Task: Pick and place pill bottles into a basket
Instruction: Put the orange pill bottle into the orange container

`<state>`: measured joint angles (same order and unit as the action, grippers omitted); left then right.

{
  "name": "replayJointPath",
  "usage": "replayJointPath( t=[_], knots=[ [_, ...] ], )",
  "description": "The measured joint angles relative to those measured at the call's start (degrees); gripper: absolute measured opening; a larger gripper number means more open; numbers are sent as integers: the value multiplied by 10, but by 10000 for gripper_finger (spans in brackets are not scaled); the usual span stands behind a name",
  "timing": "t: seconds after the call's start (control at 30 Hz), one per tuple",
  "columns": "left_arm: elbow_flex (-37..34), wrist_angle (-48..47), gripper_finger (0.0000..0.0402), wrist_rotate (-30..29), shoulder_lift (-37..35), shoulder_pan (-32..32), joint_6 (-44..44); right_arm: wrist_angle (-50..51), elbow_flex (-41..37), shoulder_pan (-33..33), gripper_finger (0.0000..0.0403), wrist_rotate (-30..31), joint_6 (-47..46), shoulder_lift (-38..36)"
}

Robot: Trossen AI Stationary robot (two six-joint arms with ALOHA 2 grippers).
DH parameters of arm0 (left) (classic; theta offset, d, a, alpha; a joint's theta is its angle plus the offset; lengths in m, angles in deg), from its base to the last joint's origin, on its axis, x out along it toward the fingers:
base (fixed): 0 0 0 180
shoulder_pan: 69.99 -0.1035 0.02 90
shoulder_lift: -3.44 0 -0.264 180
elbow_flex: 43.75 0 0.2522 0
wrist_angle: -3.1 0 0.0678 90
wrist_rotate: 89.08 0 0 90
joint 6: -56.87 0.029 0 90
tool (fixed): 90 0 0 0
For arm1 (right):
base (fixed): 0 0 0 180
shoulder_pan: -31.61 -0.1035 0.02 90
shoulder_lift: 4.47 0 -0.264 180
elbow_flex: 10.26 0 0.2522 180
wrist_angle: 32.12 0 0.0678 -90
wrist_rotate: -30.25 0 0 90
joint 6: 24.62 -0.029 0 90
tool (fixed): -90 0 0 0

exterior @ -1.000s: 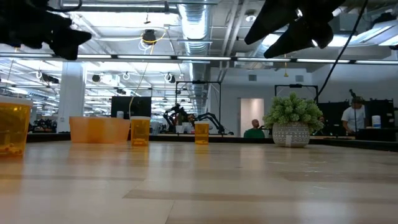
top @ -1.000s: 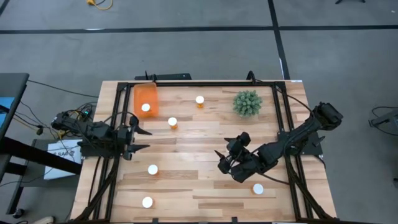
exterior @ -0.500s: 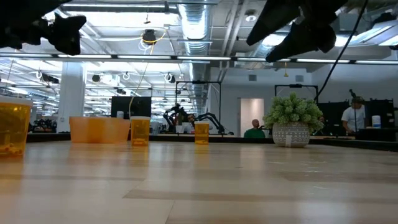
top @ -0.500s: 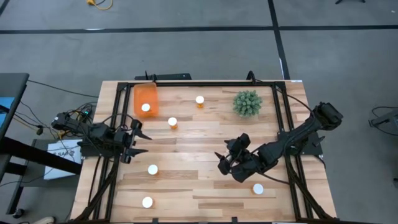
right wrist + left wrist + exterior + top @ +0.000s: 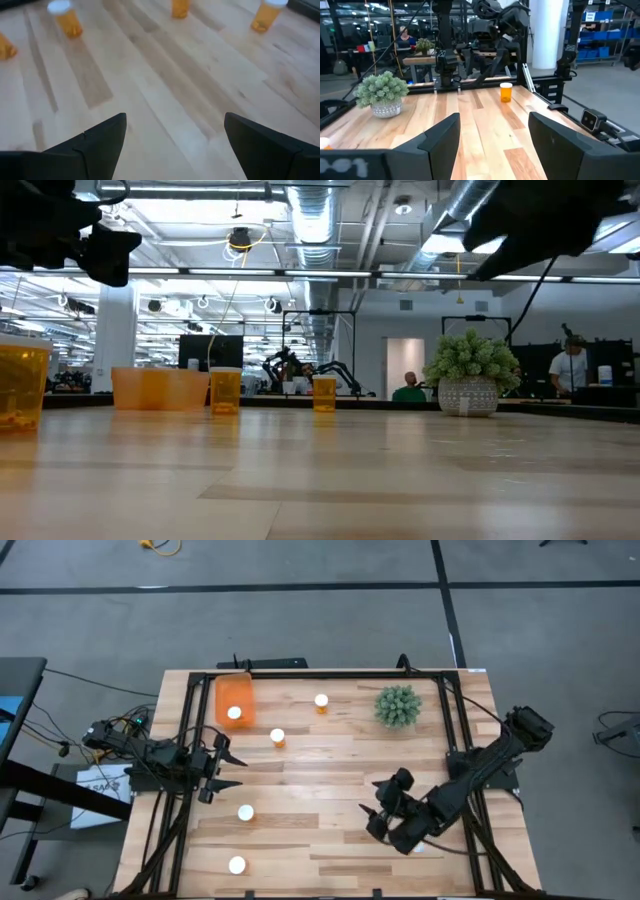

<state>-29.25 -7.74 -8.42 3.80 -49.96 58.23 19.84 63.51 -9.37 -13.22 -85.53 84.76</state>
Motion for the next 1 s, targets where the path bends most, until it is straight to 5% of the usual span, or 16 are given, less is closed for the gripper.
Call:
replayJointPath(
  t=[0.2, 0.6, 1.0],
  knots=[
    [0, -2, 226, 0, 0, 0, -4, 104, 0, -77, 329, -17, -125, 0],
    [0, -3, 226, 0, 0, 0, -5, 164, 0, -183, 331, -226, -278, -4],
    [0, -4, 226, 0, 0, 0, -5, 157, 0, -182, 361, -326, -273, -4]
  ],
)
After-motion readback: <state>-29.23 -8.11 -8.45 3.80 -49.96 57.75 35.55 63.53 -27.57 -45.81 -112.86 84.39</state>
